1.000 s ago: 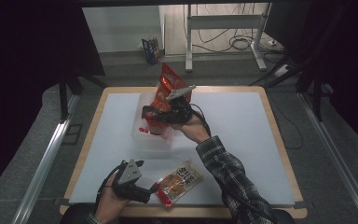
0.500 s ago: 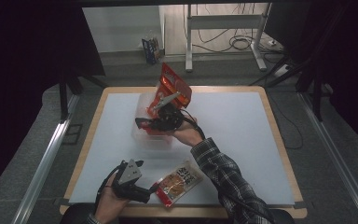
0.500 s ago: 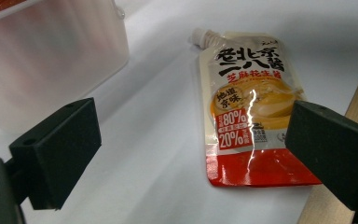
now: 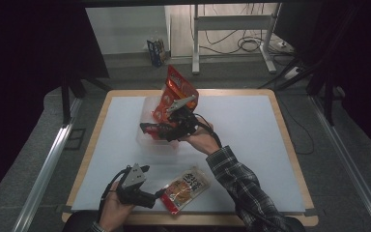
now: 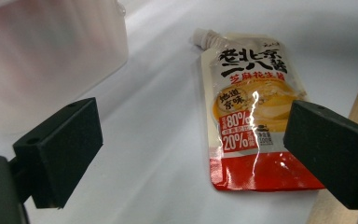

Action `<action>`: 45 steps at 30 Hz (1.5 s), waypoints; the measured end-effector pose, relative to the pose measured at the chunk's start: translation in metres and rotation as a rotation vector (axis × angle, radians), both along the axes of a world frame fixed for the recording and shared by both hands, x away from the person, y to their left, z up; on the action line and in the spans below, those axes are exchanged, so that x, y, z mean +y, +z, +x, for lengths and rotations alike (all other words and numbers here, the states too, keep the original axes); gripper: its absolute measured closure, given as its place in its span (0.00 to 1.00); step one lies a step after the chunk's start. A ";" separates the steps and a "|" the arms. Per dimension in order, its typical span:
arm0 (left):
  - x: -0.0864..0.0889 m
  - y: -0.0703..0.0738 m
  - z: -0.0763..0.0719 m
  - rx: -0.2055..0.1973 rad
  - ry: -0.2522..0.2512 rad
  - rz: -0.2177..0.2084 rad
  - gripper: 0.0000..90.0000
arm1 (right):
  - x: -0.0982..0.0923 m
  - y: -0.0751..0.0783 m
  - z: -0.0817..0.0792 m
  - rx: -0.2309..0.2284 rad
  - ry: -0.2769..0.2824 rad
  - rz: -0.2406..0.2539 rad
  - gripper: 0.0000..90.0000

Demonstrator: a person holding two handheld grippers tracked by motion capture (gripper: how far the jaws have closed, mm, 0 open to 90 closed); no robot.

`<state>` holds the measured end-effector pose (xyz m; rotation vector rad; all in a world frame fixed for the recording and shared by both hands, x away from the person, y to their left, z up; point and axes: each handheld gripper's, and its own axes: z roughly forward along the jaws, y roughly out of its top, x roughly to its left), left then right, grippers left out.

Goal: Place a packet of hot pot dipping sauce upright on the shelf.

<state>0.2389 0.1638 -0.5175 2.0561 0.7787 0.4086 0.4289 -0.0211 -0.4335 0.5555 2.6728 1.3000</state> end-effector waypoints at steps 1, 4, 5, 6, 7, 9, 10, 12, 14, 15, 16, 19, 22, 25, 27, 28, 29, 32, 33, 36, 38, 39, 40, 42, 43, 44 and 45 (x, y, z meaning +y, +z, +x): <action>0.000 0.000 0.000 0.003 0.002 -0.004 0.05 | 0.000 0.000 0.000 0.000 0.000 0.000 0.22; 0.000 -0.001 0.001 0.003 0.006 0.008 0.04 | -0.007 0.002 -0.003 0.006 -0.004 0.006 0.18; -0.001 -0.001 0.001 0.009 0.010 0.008 0.04 | -0.010 0.003 -0.004 0.008 -0.002 0.011 0.17; -0.001 -0.001 0.001 0.015 0.011 0.008 0.03 | -0.012 0.003 -0.005 0.012 -0.003 0.013 0.16; -0.002 -0.001 0.001 0.019 0.010 0.003 0.03 | -0.014 0.004 -0.006 0.013 -0.003 0.015 0.15; -0.002 0.000 0.000 0.023 0.004 0.001 0.03 | -0.018 0.005 -0.009 0.011 -0.005 0.016 0.14; -0.002 0.000 0.000 0.025 0.003 0.000 0.02 | -0.023 0.006 -0.011 0.012 -0.011 0.014 0.13; -0.003 0.001 0.000 0.034 0.002 -0.002 0.02 | -0.027 0.005 -0.013 0.019 -0.014 0.015 0.12; -0.003 0.001 0.000 0.043 0.000 -0.004 0.02 | -0.029 0.005 -0.014 0.024 -0.015 0.018 0.12; -0.003 0.001 -0.001 0.046 -0.001 -0.003 0.02 | -0.031 0.005 -0.015 0.031 -0.018 0.020 0.11; -0.003 0.002 -0.001 0.051 -0.003 -0.003 0.02 | -0.033 0.004 -0.016 0.028 -0.017 0.023 0.11; -0.003 0.002 -0.001 0.060 -0.009 -0.008 0.02 | -0.038 0.003 -0.021 0.033 -0.026 0.033 0.08; -0.004 0.002 -0.002 0.058 -0.016 0.000 0.02 | -0.044 0.001 -0.026 0.023 -0.036 0.029 0.06; -0.005 0.002 -0.002 0.056 -0.029 0.012 0.01 | -0.050 -0.001 -0.030 0.015 -0.050 0.027 0.05; -0.004 0.002 -0.002 0.058 -0.041 0.007 0.01 | -0.054 -0.003 -0.032 0.013 -0.057 0.025 0.04; -0.004 0.003 -0.002 0.059 -0.046 -0.003 0.01 | -0.056 -0.004 -0.033 0.009 -0.060 0.025 0.04; -0.004 0.003 -0.003 0.058 -0.048 -0.007 0.01 | -0.060 -0.006 -0.035 0.009 -0.065 0.025 0.03; -0.004 0.004 -0.003 0.062 -0.049 -0.008 0.02 | -0.067 -0.011 -0.038 0.015 -0.074 0.027 0.02; -0.004 0.004 -0.003 0.063 -0.048 -0.006 0.02 | -0.067 -0.011 -0.038 0.015 -0.074 0.027 0.02; -0.004 0.005 -0.004 0.061 -0.050 0.010 0.07 | -0.075 -0.017 -0.042 0.019 -0.086 0.014 0.01; -0.004 0.005 -0.004 0.060 -0.054 0.009 0.09 | -0.076 -0.019 -0.043 0.012 -0.089 0.001 0.01; -0.004 0.006 -0.005 0.059 -0.059 0.003 0.11 | -0.078 -0.020 -0.044 -0.001 -0.095 -0.009 0.01; -0.004 0.006 -0.005 0.058 -0.062 0.001 0.14 | -0.079 -0.021 -0.046 -0.007 -0.097 -0.014 0.01; -0.004 0.006 -0.006 0.054 -0.066 0.009 0.17 | -0.082 -0.024 -0.048 -0.007 -0.097 -0.020 0.01; -0.004 0.006 -0.006 0.054 -0.070 0.010 0.19 | -0.083 -0.025 -0.049 -0.007 -0.099 -0.022 0.01; -0.005 0.006 -0.007 0.051 -0.070 0.012 0.21 | -0.085 -0.026 -0.050 -0.007 -0.100 -0.021 0.01; -0.005 0.006 -0.007 0.054 -0.085 0.017 0.28 | -0.087 -0.028 -0.053 -0.008 -0.101 -0.021 0.01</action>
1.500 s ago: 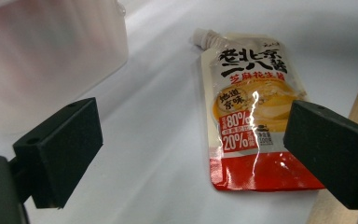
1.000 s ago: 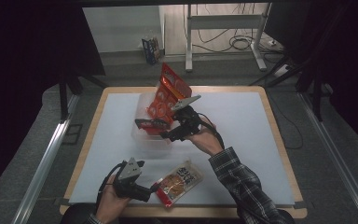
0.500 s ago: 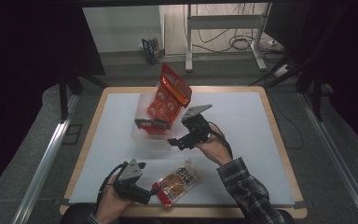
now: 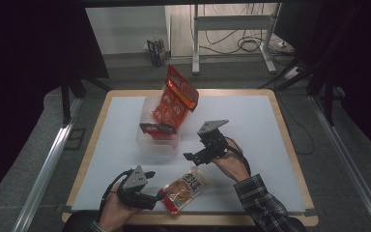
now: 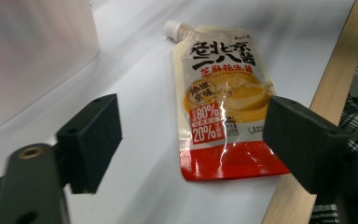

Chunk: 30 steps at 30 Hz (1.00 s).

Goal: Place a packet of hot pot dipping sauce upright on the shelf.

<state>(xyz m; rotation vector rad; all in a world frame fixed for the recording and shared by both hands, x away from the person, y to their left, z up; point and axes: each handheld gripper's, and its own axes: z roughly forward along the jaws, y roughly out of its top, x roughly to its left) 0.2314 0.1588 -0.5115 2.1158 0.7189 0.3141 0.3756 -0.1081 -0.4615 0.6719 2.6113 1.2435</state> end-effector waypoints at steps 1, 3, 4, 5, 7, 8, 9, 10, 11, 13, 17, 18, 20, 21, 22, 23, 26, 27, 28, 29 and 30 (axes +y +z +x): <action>0.000 0.000 0.000 0.000 0.000 0.000 0.31 | -0.001 -0.001 -0.002 -0.003 -0.001 -0.001 0.00; 0.000 0.000 -0.001 0.003 -0.011 0.001 0.33 | -0.002 -0.001 -0.003 -0.009 0.000 -0.004 0.00; -0.001 0.000 -0.001 0.004 -0.015 0.000 0.36 | -0.003 -0.002 -0.005 -0.011 -0.002 -0.006 0.00; -0.001 0.000 -0.001 0.006 -0.021 -0.002 0.41 | -0.006 -0.003 -0.009 -0.008 -0.004 -0.005 0.00; -0.001 0.000 -0.001 0.013 -0.026 -0.012 0.43 | -0.008 -0.004 -0.010 -0.005 -0.007 0.002 0.00; -0.001 0.000 -0.001 0.018 -0.030 -0.015 0.45 | -0.010 -0.004 -0.012 -0.001 -0.010 0.010 0.00; 0.000 0.001 -0.001 0.022 -0.032 -0.021 0.48 | -0.013 -0.005 -0.013 0.005 -0.015 0.018 0.00; 0.000 0.001 -0.001 0.027 -0.036 -0.026 0.51 | -0.015 -0.006 -0.015 0.008 -0.023 0.030 0.00; 0.000 0.001 -0.001 0.041 -0.050 -0.041 0.56 | -0.021 -0.008 -0.019 0.005 -0.032 0.042 0.00; 0.000 0.001 -0.001 0.045 -0.054 -0.044 0.58 | -0.023 -0.009 -0.021 0.003 -0.037 0.044 0.00; -0.002 0.000 0.000 0.062 -0.064 -0.045 0.73 | -0.032 -0.013 -0.028 0.018 -0.046 0.048 0.01; -0.003 0.000 0.000 0.064 -0.053 -0.039 0.73 | -0.033 -0.014 -0.030 0.019 -0.047 0.046 0.01; -0.004 0.000 0.001 0.071 -0.046 -0.032 0.84 | -0.036 -0.015 -0.033 0.018 -0.050 0.039 0.01; -0.005 -0.001 0.001 0.076 -0.046 -0.030 0.93 | -0.038 -0.016 -0.037 0.031 -0.060 0.044 0.01; -0.006 -0.001 0.001 0.080 -0.043 -0.032 0.96 | -0.040 -0.016 -0.038 0.038 -0.064 0.049 0.01; -0.006 -0.001 0.001 0.082 -0.048 -0.029 0.96 | -0.040 -0.016 -0.038 0.038 -0.064 0.049 0.01; -0.007 -0.003 0.001 0.092 -0.065 -0.022 1.00 | -0.044 -0.019 -0.043 0.057 -0.069 0.052 0.01; -0.008 -0.004 0.001 0.094 -0.070 -0.017 1.00 | -0.045 -0.020 -0.044 0.059 -0.068 0.049 0.01; -0.009 -0.006 0.001 0.097 -0.075 -0.013 1.00 | -0.046 -0.021 -0.046 0.067 -0.068 0.041 0.01; -0.010 -0.007 0.002 0.099 -0.078 -0.009 1.00 | -0.046 -0.023 -0.047 0.069 -0.065 0.034 0.01; -0.011 -0.009 0.002 0.104 -0.082 -0.008 1.00 | -0.047 -0.024 -0.048 0.072 -0.066 0.028 0.01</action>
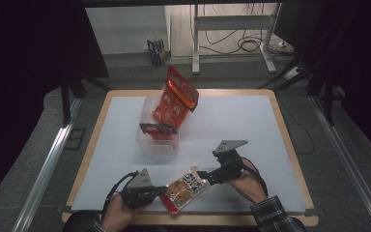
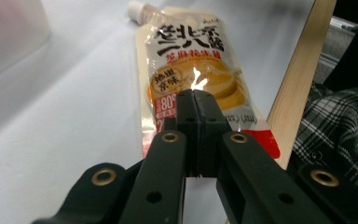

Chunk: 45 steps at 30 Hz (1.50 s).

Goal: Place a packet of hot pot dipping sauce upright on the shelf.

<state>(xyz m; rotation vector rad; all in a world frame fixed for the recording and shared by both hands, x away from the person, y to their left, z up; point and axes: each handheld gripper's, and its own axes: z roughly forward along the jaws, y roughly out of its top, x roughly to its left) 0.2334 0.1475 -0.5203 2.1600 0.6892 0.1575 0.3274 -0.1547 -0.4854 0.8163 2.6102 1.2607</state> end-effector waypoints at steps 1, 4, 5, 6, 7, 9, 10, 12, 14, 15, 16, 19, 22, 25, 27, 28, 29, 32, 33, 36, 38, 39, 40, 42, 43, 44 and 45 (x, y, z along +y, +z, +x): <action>-0.001 -0.002 0.000 0.004 -0.006 0.003 1.00 | 0.000 -0.001 -0.001 0.002 0.002 -0.003 0.01; -0.006 -0.008 0.001 0.010 -0.010 0.009 1.00 | 0.000 -0.004 -0.004 0.017 0.007 -0.007 0.01; -0.008 -0.009 0.001 0.009 -0.005 0.007 1.00 | 0.000 -0.005 -0.005 0.021 0.008 -0.010 0.01; -0.010 -0.010 0.001 0.002 -0.001 0.014 1.00 | 0.001 -0.007 -0.006 0.030 0.007 -0.015 0.01; -0.012 -0.011 0.001 -0.008 0.007 0.016 1.00 | 0.001 -0.007 -0.006 0.030 0.007 -0.015 0.01; -0.015 -0.013 0.002 -0.011 0.009 0.014 1.00 | 0.001 -0.008 -0.007 0.050 0.013 -0.019 0.01; -0.016 -0.014 0.001 -0.013 0.012 0.018 1.00 | 0.001 -0.009 -0.007 0.052 0.010 -0.021 0.01; -0.018 -0.016 0.000 -0.016 0.017 0.025 1.00 | 0.002 -0.010 -0.007 0.065 0.011 -0.027 0.01; -0.018 -0.019 -0.002 -0.020 0.022 0.035 1.00 | 0.003 -0.012 -0.008 0.072 0.012 -0.034 0.01; -0.019 -0.019 -0.003 -0.020 0.027 0.038 1.00 | 0.003 -0.013 -0.008 0.080 0.014 -0.041 0.02; -0.020 -0.020 -0.004 -0.024 0.027 0.051 1.00 | 0.003 -0.013 -0.008 0.085 0.017 -0.044 0.02; -0.021 -0.022 -0.005 -0.021 0.035 0.065 1.00 | 0.005 -0.017 -0.009 0.099 0.036 -0.072 0.02; -0.020 -0.023 -0.005 -0.019 0.042 0.063 1.00 | 0.006 -0.019 -0.010 0.107 0.039 -0.081 0.02; -0.022 -0.024 -0.007 -0.027 0.051 0.075 1.00 | 0.008 -0.025 -0.009 0.146 0.053 -0.095 0.03; -0.022 -0.024 -0.007 -0.022 0.056 0.076 1.00 | 0.011 -0.029 -0.010 0.164 0.064 -0.103 0.03; -0.022 -0.024 -0.007 -0.020 0.057 0.077 1.00 | 0.011 -0.029 -0.010 0.164 0.064 -0.103 0.03; -0.021 -0.024 -0.007 -0.017 0.057 0.076 1.00 | 0.012 -0.030 -0.011 0.172 0.069 -0.109 0.04; -0.020 -0.024 -0.006 -0.007 0.058 0.072 1.00 | 0.017 -0.034 -0.012 0.184 0.089 -0.120 0.05; -0.020 -0.024 -0.006 -0.005 0.059 0.071 1.00 | 0.019 -0.035 -0.013 0.190 0.097 -0.121 0.05; -0.020 -0.023 -0.006 -0.001 0.060 0.073 1.00 | 0.027 -0.038 -0.016 0.214 0.126 -0.123 0.06; -0.021 -0.023 -0.006 -0.002 0.060 0.078 1.00 | 0.031 -0.038 -0.018 0.201 0.131 -0.130 0.07; -0.021 -0.023 -0.006 -0.002 0.059 0.080 1.00 | 0.032 -0.038 -0.018 0.204 0.128 -0.131 0.07; -0.021 -0.023 -0.006 -0.004 0.057 0.083 1.00 | 0.033 -0.038 -0.018 0.209 0.125 -0.127 0.09; -0.022 -0.022 -0.007 -0.008 0.054 0.090 1.00 | 0.033 -0.038 -0.016 0.241 0.116 -0.091 0.12; -0.022 -0.022 -0.007 -0.009 0.053 0.092 1.00 | 0.033 -0.038 -0.015 0.261 0.112 -0.073 0.13; -0.022 -0.022 -0.007 -0.008 0.054 0.091 1.00 | 0.033 -0.038 -0.014 0.282 0.111 -0.052 0.13; -0.022 -0.022 -0.007 -0.008 0.054 0.090 1.00 | 0.033 -0.037 -0.013 0.299 0.109 -0.031 0.16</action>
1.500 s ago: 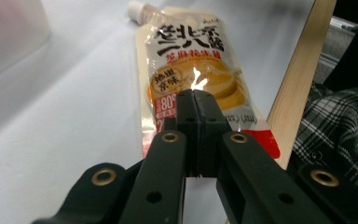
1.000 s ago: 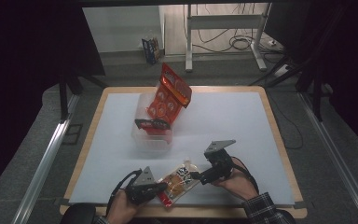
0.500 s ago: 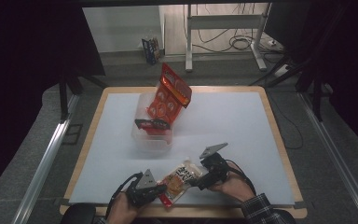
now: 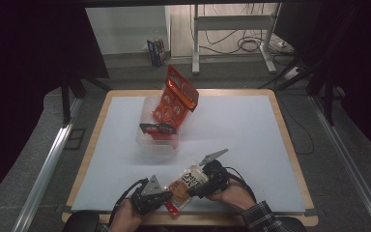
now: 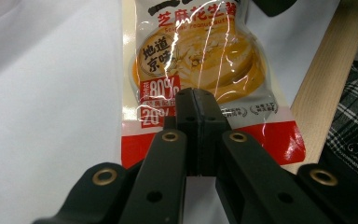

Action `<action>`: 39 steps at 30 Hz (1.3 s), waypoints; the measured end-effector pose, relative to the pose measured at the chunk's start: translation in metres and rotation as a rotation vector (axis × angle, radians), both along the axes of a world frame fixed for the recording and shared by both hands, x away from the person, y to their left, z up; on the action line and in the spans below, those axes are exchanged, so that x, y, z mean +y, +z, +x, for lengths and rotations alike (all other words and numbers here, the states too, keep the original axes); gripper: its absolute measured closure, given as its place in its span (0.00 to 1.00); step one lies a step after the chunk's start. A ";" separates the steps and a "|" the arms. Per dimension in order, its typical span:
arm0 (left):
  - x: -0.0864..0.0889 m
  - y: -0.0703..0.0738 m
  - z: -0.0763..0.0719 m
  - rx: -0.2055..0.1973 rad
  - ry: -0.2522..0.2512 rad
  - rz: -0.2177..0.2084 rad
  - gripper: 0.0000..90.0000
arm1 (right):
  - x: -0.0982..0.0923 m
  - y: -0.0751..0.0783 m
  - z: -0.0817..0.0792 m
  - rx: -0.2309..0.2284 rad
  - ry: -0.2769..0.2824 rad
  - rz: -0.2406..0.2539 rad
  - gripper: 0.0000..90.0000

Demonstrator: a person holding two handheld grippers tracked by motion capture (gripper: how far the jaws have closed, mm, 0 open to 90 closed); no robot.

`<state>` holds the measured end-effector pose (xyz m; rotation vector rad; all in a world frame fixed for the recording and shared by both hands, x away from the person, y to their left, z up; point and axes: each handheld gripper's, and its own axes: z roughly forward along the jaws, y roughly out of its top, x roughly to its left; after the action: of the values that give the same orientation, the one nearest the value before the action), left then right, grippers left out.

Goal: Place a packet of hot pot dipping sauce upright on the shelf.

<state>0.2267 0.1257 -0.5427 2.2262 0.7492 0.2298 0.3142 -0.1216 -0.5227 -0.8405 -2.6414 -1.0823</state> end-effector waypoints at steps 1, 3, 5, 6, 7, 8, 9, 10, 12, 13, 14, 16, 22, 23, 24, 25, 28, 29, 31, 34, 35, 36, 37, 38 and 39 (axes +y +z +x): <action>0.000 0.000 0.000 0.000 -0.004 0.006 1.00 | 0.000 0.000 0.001 0.008 0.001 0.017 0.18; 0.000 0.001 0.000 -0.002 -0.004 0.010 1.00 | 0.001 0.002 0.002 0.078 0.021 0.102 0.29; 0.000 0.001 -0.001 -0.005 -0.003 0.012 1.00 | 0.006 0.003 0.001 0.099 0.027 0.144 0.36; 0.000 0.001 -0.001 -0.009 -0.006 0.017 1.00 | 0.008 0.005 0.000 0.073 0.037 0.135 0.40; 0.000 0.001 -0.001 -0.011 -0.008 0.020 1.00 | 0.011 0.009 -0.002 0.026 0.039 0.120 0.51; -0.001 0.001 -0.001 -0.016 -0.009 0.021 1.00 | 0.011 0.009 -0.002 0.026 0.039 0.120 0.51; -0.001 0.001 -0.001 -0.014 -0.011 0.025 1.00 | 0.010 0.010 -0.002 0.016 0.031 0.123 0.59; -0.001 0.002 -0.001 -0.015 -0.013 0.026 1.00 | 0.009 0.012 -0.002 0.004 0.026 0.128 0.69; 0.001 0.003 0.001 -0.012 -0.021 0.027 0.96 | 0.007 0.014 -0.002 -0.030 0.036 0.116 0.80; 0.001 0.003 0.001 -0.012 -0.021 0.027 0.91 | 0.007 0.014 -0.002 -0.030 0.036 0.116 0.80; 0.002 0.004 0.002 -0.006 -0.021 0.024 0.91 | 0.008 0.015 -0.003 -0.043 0.038 0.106 0.82; 0.004 0.007 0.002 -0.011 -0.012 0.011 0.84 | 0.009 0.018 -0.004 -0.066 0.044 0.094 0.85; 0.010 0.015 0.001 -0.057 0.020 -0.006 0.62 | 0.006 0.033 -0.003 -0.118 0.047 0.116 0.92; 0.010 0.016 0.001 -0.063 0.022 -0.008 0.56 | 0.005 0.036 -0.002 -0.123 0.041 0.122 0.93; 0.010 0.016 0.001 -0.066 0.025 -0.009 0.52 | 0.003 0.039 -0.001 -0.130 0.035 0.125 0.93; 0.010 0.017 0.001 -0.068 0.026 -0.011 0.48 | 0.001 0.042 0.000 -0.138 0.031 0.129 0.94; 0.011 0.018 0.002 -0.067 0.022 -0.029 0.38 | -0.006 0.052 0.003 -0.159 0.015 0.141 0.95; 0.011 0.018 0.002 -0.067 0.025 -0.034 0.35 | -0.007 0.054 0.005 -0.166 0.011 0.147 0.96; 0.011 0.018 0.002 -0.069 0.032 -0.041 0.29 | -0.010 0.059 0.007 -0.177 0.006 0.153 0.96; 0.012 0.019 0.002 -0.072 0.027 -0.048 0.17 | -0.011 0.066 0.010 -0.199 0.006 0.152 0.97; 0.012 0.019 0.002 -0.072 0.027 -0.054 0.16 | -0.011 0.068 0.010 -0.207 0.005 0.147 0.97; 0.013 0.019 0.003 -0.071 0.030 -0.058 0.14 | -0.012 0.070 0.011 -0.216 0.009 0.144 0.97; 0.013 0.019 0.003 -0.070 0.031 -0.061 0.12 | -0.012 0.072 0.012 -0.223 0.012 0.142 0.97; 0.014 0.020 0.003 -0.070 0.030 -0.068 0.12 | -0.013 0.074 0.012 -0.228 0.016 0.140 0.97; 0.015 0.020 0.003 -0.069 0.030 -0.072 0.11 | -0.014 0.077 0.013 -0.235 0.015 0.139 0.97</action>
<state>0.2299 0.1403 -0.5226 2.1293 0.7427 0.2892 0.3274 -0.1351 -0.4461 -0.7033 -2.7103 -1.4206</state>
